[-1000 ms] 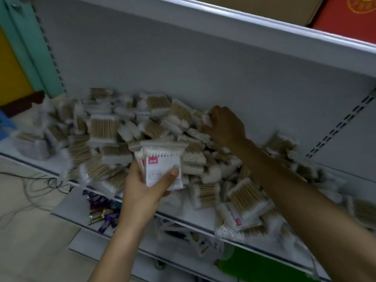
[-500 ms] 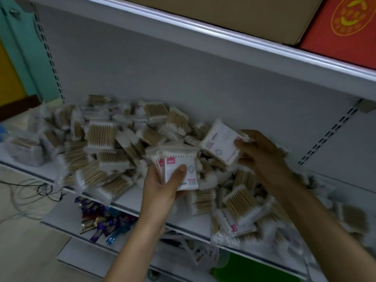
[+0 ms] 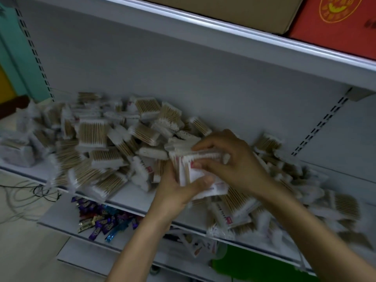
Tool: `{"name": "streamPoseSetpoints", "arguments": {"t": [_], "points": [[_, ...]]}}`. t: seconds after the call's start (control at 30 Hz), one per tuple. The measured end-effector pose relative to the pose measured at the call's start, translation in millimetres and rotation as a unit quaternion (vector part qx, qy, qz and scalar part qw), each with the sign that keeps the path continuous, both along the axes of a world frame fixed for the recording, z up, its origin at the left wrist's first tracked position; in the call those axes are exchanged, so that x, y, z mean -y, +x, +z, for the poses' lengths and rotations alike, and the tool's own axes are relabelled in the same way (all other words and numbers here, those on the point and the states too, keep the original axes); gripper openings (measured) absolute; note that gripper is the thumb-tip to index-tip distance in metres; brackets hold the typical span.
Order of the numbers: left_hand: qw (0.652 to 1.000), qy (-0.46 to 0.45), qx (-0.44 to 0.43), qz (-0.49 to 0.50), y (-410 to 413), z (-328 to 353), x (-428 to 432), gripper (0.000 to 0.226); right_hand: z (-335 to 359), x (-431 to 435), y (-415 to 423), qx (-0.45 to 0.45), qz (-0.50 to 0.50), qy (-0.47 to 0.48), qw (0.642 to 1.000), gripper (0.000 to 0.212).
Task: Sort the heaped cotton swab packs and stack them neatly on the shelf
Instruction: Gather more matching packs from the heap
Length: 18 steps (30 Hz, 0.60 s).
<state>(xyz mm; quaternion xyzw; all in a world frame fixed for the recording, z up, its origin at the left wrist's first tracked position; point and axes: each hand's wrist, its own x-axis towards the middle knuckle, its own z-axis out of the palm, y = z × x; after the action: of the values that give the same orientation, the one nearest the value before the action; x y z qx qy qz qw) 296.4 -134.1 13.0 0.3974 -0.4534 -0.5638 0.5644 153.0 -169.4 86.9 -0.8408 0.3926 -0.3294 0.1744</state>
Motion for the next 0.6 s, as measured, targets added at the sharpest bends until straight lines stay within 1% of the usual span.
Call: {"name": "streamPoseSetpoints", "arguments": {"t": [0.03,0.07,0.1,0.13,0.17,0.2,0.23,0.27,0.37,0.4,0.43,0.47,0.5,0.53,0.57,0.6], "points": [[1.0,0.0,-0.009,0.01,1,-2,0,0.065,-5,4,4,0.018,0.001,-0.021,1.0,0.032],[0.999,0.002,-0.026,0.02,4,-5,0,0.067,-9,7,9,0.046,-0.004,-0.007,0.999,0.036],[0.999,0.003,-0.044,0.027,8,-5,0,0.066,-10,8,15,0.08,-0.012,0.041,0.996,0.042],[0.998,0.006,-0.057,0.026,12,-6,1,0.063,-12,8,22,0.119,-0.016,0.115,0.986,0.048],[0.997,0.009,-0.072,0.012,13,-5,0,0.055,-14,6,30,0.154,-0.011,0.187,0.97,0.051],[0.996,0.013,-0.087,-0.005,14,-4,0,0.042,-18,4,40,0.179,-0.009,0.237,0.955,0.051],[0.994,0.016,-0.103,-0.022,14,-2,0,0.032,-24,4,49,0.196,-0.014,0.263,0.945,0.049],[0.994,0.015,-0.111,-0.017,16,-2,-1,0.03,-28,5,58,0.21,-0.017,0.273,0.939,0.046],[0.992,0.01,-0.107,0.059,29,-4,-2,0.049,-29,28,69,0.209,-0.004,0.294,0.933,0.048],[0.99,0.018,-0.111,0.081,37,-5,-4,0.054,-27,42,66,0.209,-0.018,0.28,0.937,0.046],[0.988,0.025,-0.118,0.094,44,-7,-5,0.057,-27,62,59,0.185,-0.064,0.225,0.954,0.04],[0.987,0.032,-0.124,0.101,49,-8,-6,0.059,-27,84,49,0.115,-0.131,0.139,0.975,0.035],[0.985,0.036,-0.129,0.11,53,-10,-8,0.059,-29,106,38,0.013,-0.193,0.053,0.98,0.037],[0.983,0.04,-0.138,0.118,56,-12,-10,0.055,-32,123,28,-0.09,-0.235,-0.003,0.968,0.043],[0.98,0.043,-0.149,0.123,57,-11,-12,0.046,-36,137,19,-0.178,-0.26,-0.024,0.949,0.046],[0.978,0.047,-0.159,0.126,58,-11,-14,0.037,-40,148,14,-0.243,-0.269,-0.033,0.931,0.044]]}}
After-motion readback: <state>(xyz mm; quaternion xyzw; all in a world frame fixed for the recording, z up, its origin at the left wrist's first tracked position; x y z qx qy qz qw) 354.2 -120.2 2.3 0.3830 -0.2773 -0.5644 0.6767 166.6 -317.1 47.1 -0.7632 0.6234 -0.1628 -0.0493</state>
